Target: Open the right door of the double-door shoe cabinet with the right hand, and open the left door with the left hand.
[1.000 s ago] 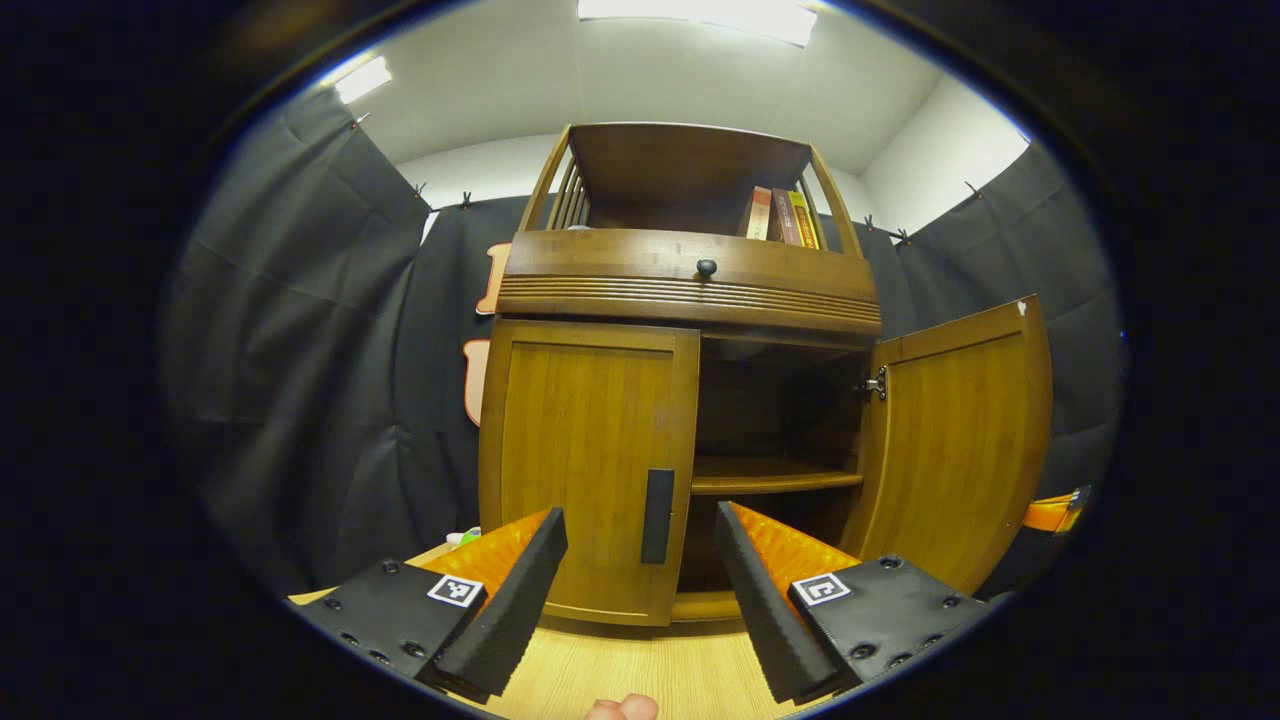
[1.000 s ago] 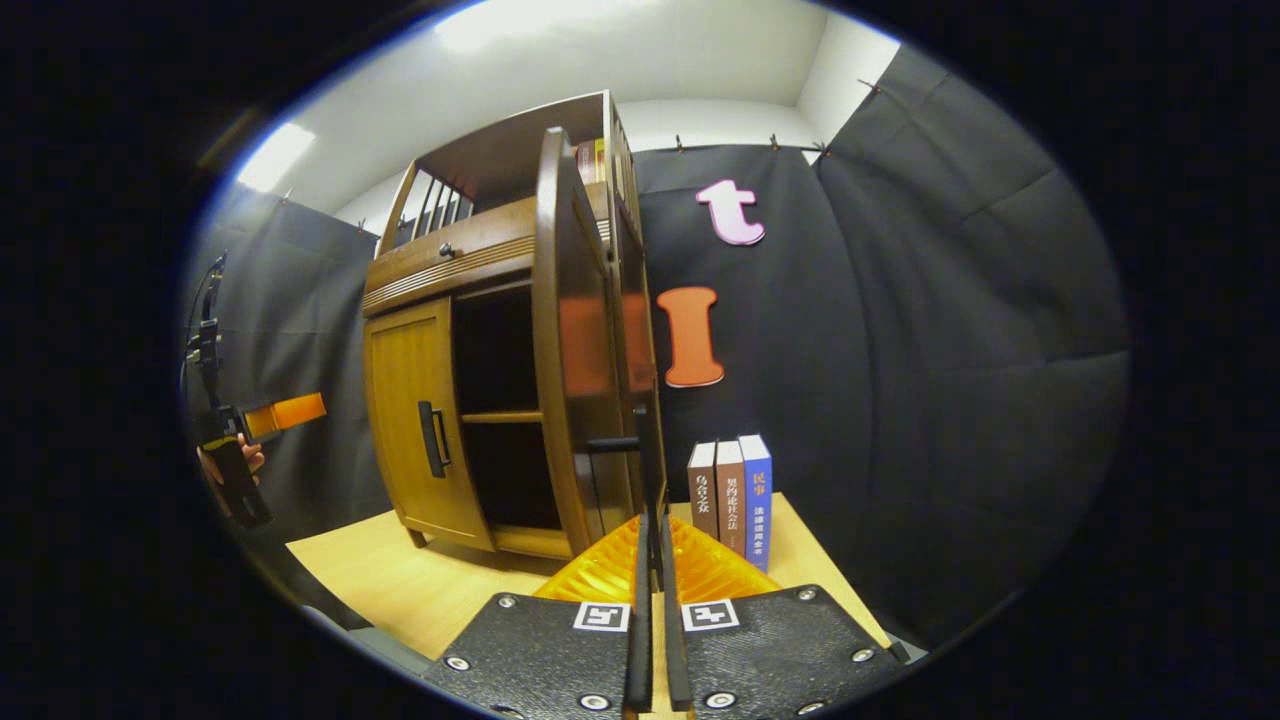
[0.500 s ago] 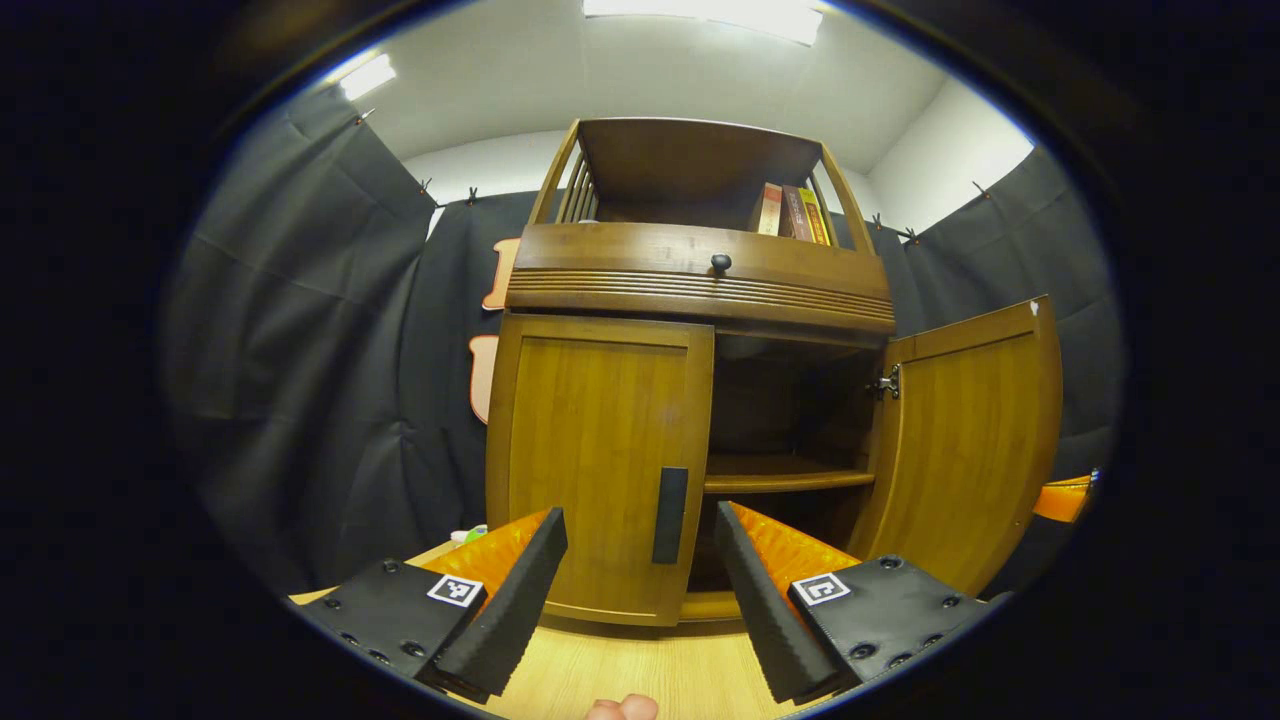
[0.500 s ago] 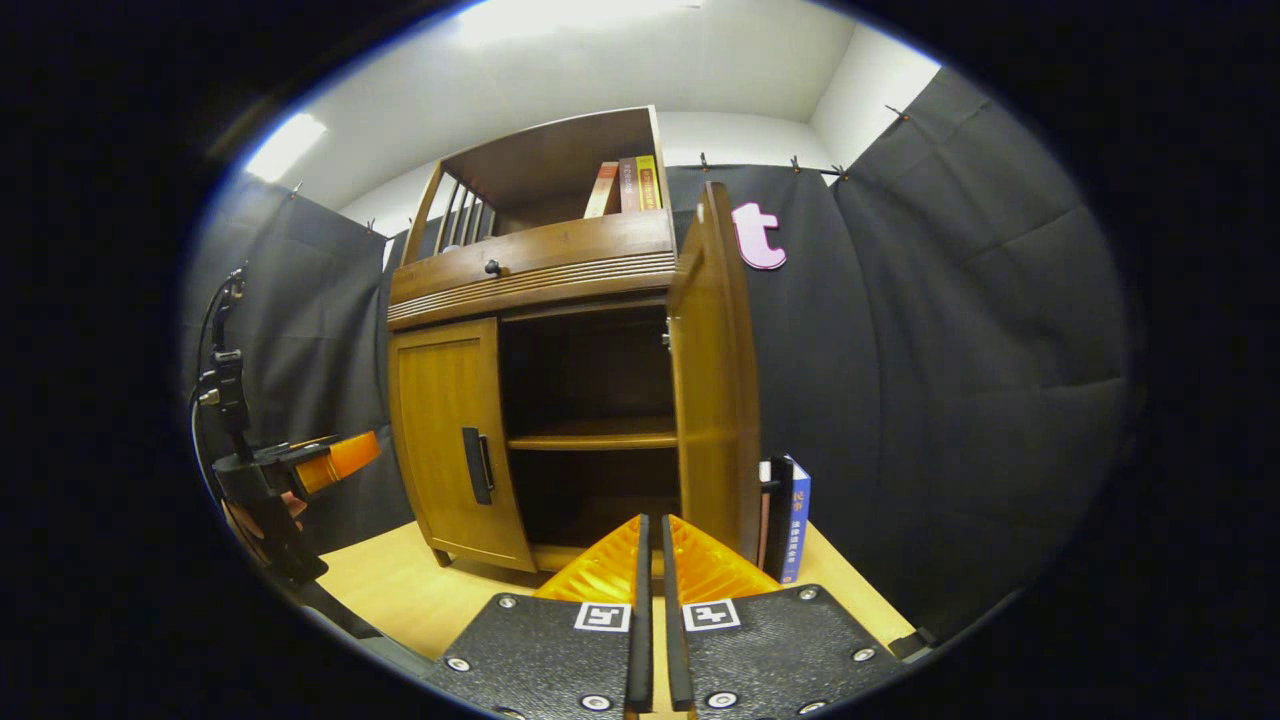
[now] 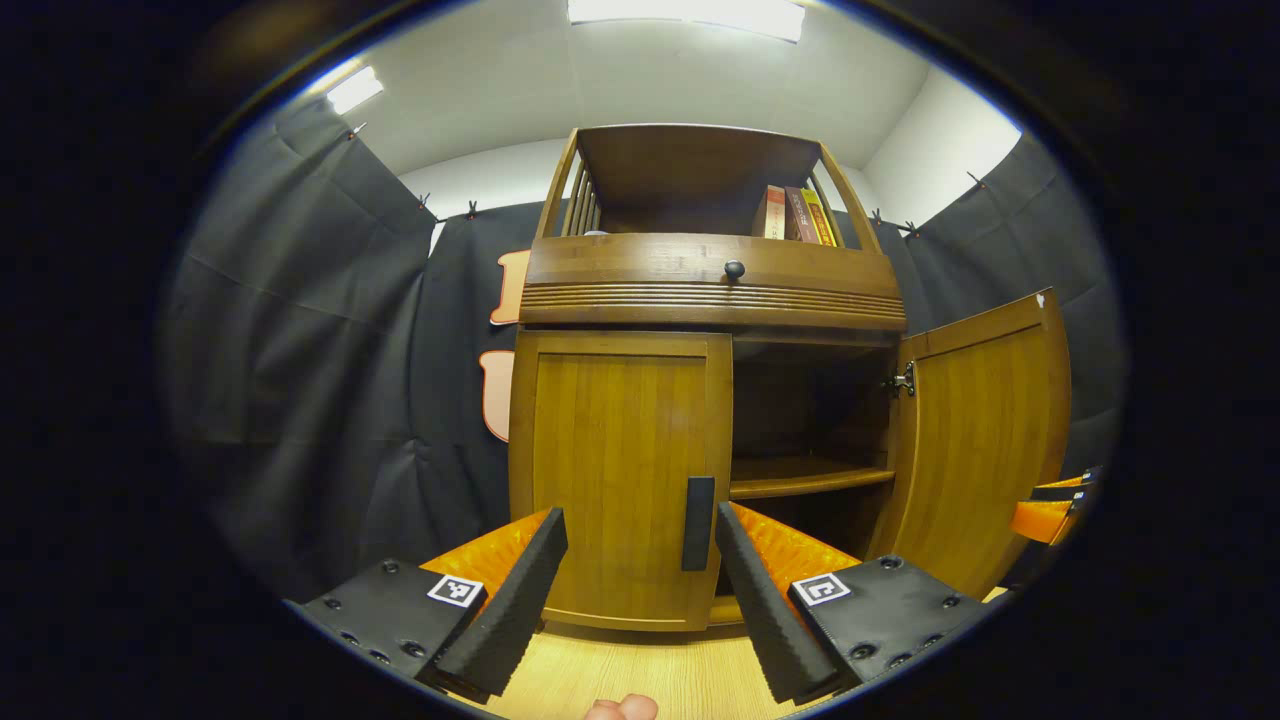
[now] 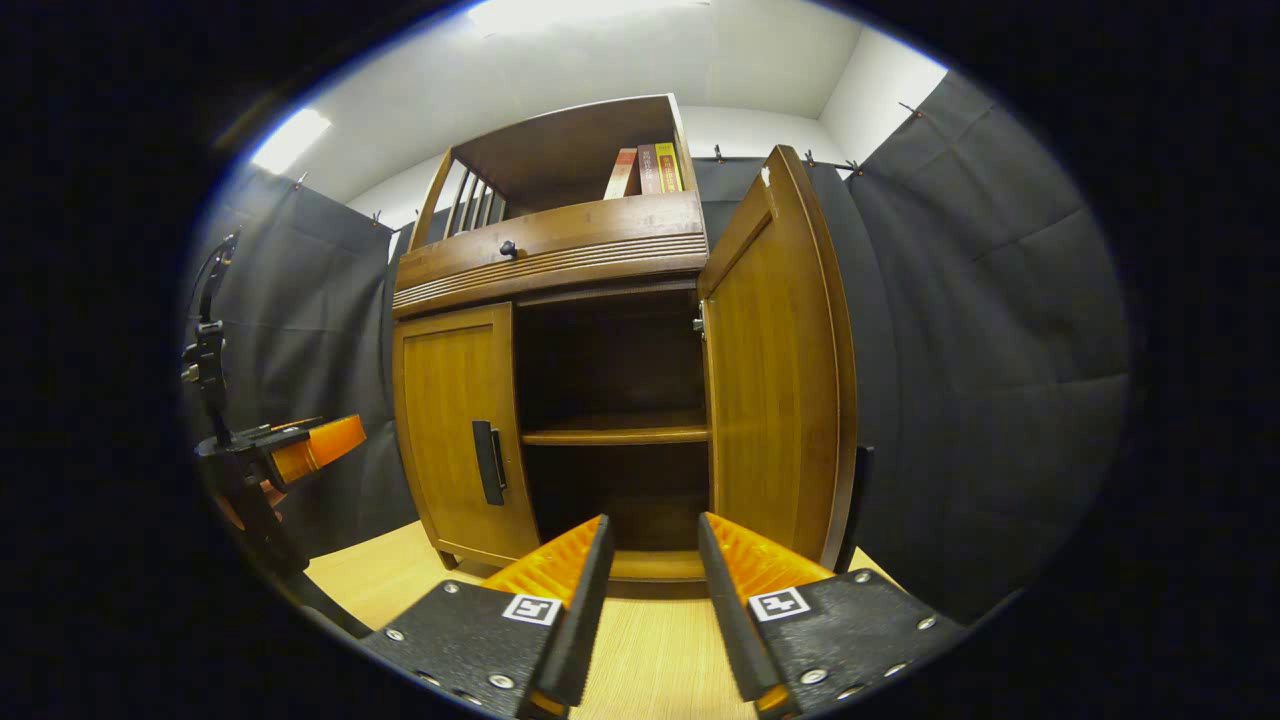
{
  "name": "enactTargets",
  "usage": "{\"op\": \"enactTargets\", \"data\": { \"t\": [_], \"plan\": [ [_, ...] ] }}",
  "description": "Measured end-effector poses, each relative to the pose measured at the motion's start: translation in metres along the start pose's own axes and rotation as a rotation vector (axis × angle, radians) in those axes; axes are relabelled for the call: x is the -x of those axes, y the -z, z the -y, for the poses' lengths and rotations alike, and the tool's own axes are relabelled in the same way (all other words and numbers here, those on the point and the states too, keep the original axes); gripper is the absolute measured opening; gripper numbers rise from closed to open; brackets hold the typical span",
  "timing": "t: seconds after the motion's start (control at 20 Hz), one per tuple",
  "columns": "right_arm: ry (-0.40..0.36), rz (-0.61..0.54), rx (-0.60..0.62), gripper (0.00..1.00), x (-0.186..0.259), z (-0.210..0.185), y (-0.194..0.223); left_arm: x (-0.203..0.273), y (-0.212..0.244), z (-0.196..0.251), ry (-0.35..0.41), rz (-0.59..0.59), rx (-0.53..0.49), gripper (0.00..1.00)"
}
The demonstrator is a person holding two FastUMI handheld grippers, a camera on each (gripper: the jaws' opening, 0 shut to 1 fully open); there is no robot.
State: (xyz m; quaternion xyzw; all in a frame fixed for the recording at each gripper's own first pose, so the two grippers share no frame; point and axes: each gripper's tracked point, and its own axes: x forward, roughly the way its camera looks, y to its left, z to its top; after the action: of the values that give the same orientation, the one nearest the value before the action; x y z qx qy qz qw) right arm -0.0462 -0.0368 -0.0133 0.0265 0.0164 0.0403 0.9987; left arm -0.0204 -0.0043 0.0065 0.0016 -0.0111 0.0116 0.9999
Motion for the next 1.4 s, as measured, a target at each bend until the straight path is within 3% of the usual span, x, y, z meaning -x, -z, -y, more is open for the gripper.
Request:
{"op": "enactTargets", "data": {
  "t": [0.1, 0.15, 0.2, 0.25, 0.45, 0.5, 0.65, 1.1, 1.2, 1.25, 1.35, 1.4],
  "plan": [
    [0.013, 0.008, -0.003, 0.80, 0.000, 0.001, 0.000, -0.010, 0.003, 0.007, 0.027, -0.002, 0.004, 0.98],
    [0.021, 0.012, 0.001, 0.99, 0.000, 0.002, 0.000, -0.017, 0.005, 0.011, 0.041, -0.002, 0.002, 0.95],
    [0.026, 0.012, 0.010, 1.00, 0.000, 0.002, 0.000, -0.028, 0.007, 0.017, 0.064, 0.002, 0.004, 0.95],
    [0.024, 0.013, 0.019, 0.93, -0.001, 0.001, -0.001, -0.040, 0.011, 0.023, 0.088, 0.008, 0.012, 0.95],
    [-0.005, 0.019, 0.014, 0.93, 0.005, -0.009, -0.005, -0.100, 0.036, 0.033, 0.123, 0.005, -0.029, 0.95],
    [-0.008, 0.019, 0.014, 1.00, 0.007, -0.010, -0.006, -0.114, 0.045, 0.034, 0.121, -0.015, -0.047, 0.95],
    [-0.004, 0.012, 0.027, 1.00, 0.012, -0.010, -0.005, -0.145, 0.076, 0.050, 0.147, -0.096, -0.063, 0.95],
    [0.001, 0.005, 0.018, 1.00, 0.013, 0.000, -0.004, -0.189, 0.126, 0.042, 0.086, -0.169, -0.085, 0.97],
    [-0.001, 0.000, 0.026, 1.00, 0.010, 0.001, -0.003, -0.193, 0.128, 0.043, 0.109, -0.173, -0.067, 0.96],
    [-0.004, -0.003, 0.028, 1.00, 0.008, 0.001, -0.002, -0.193, 0.128, 0.048, 0.130, -0.168, -0.051, 0.94],
    [-0.007, -0.006, 0.028, 1.00, 0.004, 0.002, 0.000, -0.194, 0.130, 0.054, 0.153, -0.166, -0.033, 0.79],
    [-0.009, -0.008, 0.026, 0.93, 0.003, 0.002, 0.002, -0.194, 0.130, 0.057, 0.162, -0.164, -0.022, 0.72]
  ]
}}
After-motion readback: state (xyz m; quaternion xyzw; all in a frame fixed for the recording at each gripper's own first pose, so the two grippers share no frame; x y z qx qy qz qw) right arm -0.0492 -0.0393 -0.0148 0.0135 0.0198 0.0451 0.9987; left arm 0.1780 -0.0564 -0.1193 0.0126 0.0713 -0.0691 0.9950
